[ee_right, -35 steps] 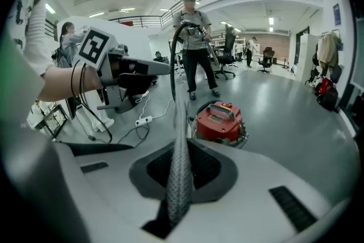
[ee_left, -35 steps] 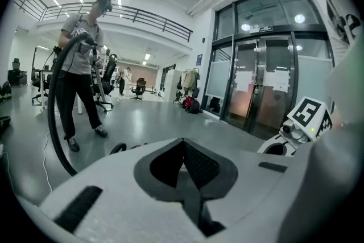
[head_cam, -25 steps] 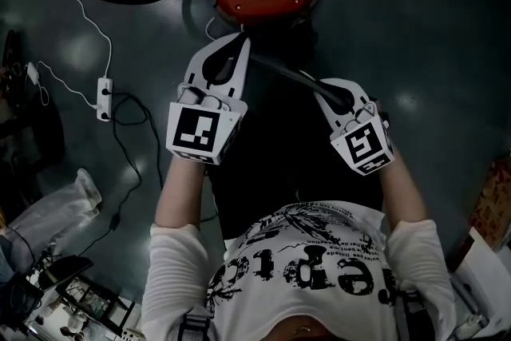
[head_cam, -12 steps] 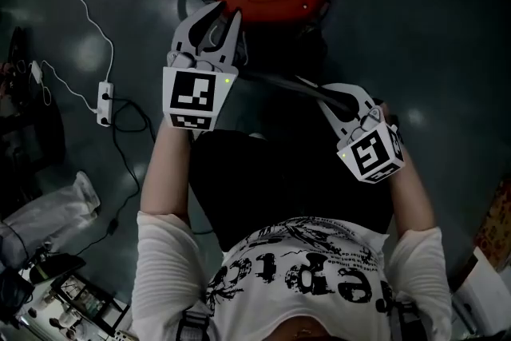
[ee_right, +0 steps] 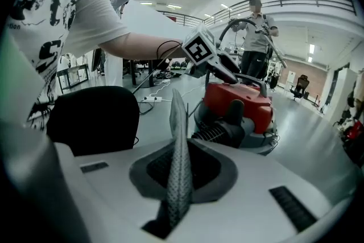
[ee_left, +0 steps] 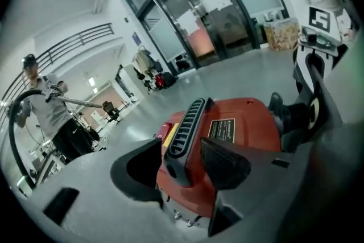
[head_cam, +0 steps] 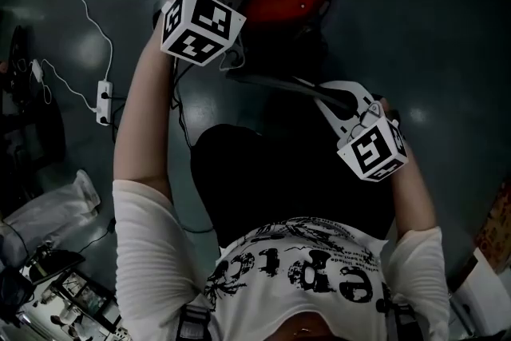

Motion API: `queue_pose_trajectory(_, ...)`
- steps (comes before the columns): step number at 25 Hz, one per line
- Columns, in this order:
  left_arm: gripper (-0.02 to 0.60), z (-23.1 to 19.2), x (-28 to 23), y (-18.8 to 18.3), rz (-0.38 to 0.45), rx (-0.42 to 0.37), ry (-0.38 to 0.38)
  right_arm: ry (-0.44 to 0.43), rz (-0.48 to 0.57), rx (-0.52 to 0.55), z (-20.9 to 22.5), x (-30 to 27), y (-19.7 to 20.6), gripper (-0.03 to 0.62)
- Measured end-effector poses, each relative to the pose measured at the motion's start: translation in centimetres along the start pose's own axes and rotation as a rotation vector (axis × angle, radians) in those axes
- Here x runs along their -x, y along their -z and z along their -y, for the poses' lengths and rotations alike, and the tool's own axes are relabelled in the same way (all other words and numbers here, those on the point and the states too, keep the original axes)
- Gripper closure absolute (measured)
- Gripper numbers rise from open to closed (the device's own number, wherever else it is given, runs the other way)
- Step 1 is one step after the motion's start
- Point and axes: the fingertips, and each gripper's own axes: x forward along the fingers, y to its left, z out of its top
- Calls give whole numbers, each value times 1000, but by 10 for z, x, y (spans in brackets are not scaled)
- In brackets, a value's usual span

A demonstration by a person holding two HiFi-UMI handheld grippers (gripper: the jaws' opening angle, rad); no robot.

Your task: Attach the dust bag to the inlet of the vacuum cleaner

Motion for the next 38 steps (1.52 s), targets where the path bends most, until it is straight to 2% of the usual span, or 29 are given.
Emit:
queue_pose_trajectory(2, 383, 0, -10, 1, -21, -35, 55, -8, 0, 0, 0, 0, 0, 573)
queue_pose_trajectory(6, 393, 3, -21, -12, -8, -32, 163, -19, 7, 4, 3, -3, 0, 572)
queue_pose_trajectory(13, 407, 5, -24, -10, -45, 22, 238, 18, 9, -32, 17, -7, 13, 572)
queue_pose_trajectory(21, 410, 4, -22, -13, -8, -15, 240, 68, 37, -46, 28, -9, 18, 571)
queue_pose_trajectory(27, 416, 5, -20, -13, -3, -33, 231, 109, -22, 3, 32, -9, 18, 566)
queue_pose_trajectory(32, 420, 9, -22, -12, -50, -30, 284, 103, -56, 66, 34, -8, 15, 563)
queue_pose_trajectory(38, 420, 7, -19, -10, -50, -37, 291, 73, -42, 44, 35, -10, 12, 560)
